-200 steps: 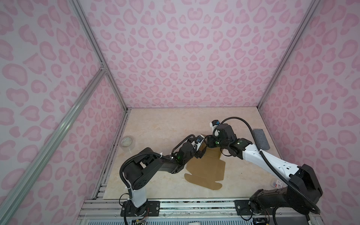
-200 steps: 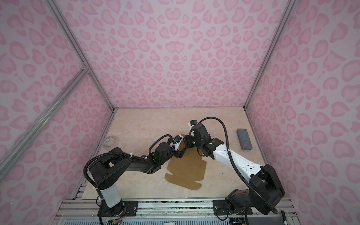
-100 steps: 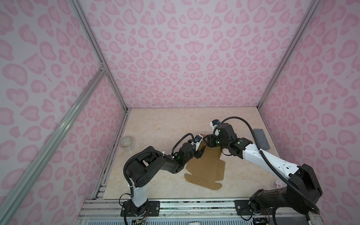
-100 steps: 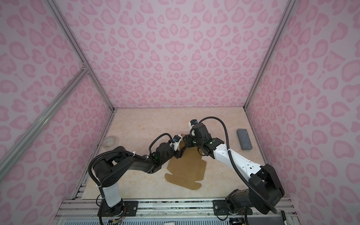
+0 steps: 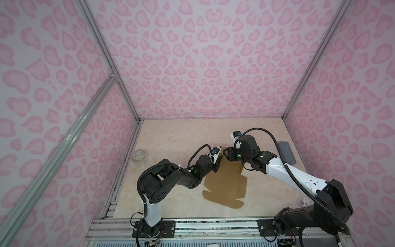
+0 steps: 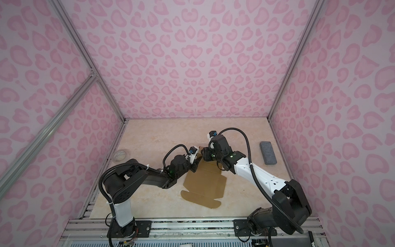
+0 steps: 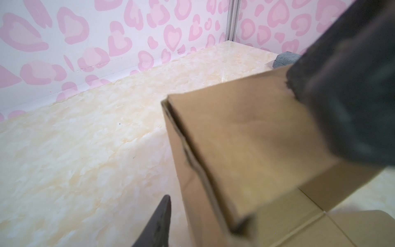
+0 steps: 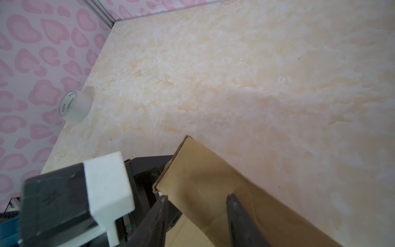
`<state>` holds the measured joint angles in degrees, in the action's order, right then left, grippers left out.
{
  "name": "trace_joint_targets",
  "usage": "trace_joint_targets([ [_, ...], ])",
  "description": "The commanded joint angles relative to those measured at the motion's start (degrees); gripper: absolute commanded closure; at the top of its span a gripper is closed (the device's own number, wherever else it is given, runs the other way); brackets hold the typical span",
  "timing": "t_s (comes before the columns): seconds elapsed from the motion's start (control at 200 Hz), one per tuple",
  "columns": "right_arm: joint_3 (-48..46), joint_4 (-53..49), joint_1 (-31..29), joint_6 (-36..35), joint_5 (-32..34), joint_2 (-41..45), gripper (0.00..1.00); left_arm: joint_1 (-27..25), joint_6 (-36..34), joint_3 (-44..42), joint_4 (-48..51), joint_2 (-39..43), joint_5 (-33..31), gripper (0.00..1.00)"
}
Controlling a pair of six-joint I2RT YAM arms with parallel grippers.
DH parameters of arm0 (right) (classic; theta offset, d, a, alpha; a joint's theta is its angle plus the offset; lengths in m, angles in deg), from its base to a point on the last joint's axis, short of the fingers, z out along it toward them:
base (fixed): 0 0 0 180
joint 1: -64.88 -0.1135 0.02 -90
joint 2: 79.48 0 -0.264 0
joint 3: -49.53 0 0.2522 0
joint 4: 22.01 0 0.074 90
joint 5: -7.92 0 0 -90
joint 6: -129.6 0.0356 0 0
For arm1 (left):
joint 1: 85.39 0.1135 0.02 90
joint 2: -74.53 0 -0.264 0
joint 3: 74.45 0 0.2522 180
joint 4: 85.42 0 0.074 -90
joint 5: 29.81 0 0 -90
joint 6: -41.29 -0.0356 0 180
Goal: Fold the paper box
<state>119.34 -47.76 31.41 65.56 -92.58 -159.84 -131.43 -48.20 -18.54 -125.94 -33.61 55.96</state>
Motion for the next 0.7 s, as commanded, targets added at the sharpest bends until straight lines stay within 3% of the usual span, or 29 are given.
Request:
trace_joint_targets([
  [0.0,-0.2,-4.4,-0.1,0.2,-0.5,-0.4,0.53,0.2,0.5,0.3,-2.9,-0.5,2.2,0.7],
  [0.355,-0.5,-4.3,-0.1,0.4,-0.5,0.0,0.53,0.3,0.0,0.7,-2.5,-0.6,5.4,0.81],
  [0.52,-0.4,-4.3,-0.1,0.6,-0.2,0.5,0.53,0.3,-0.3,1.4,-1.5,-0.6,6.0,0.95],
  [0.695,0.7,-5.8,-0.1,1.0,-0.1,3.7,0.53,0.3,-0.7,1.0,-0.4,0.8,6.6,0.96],
])
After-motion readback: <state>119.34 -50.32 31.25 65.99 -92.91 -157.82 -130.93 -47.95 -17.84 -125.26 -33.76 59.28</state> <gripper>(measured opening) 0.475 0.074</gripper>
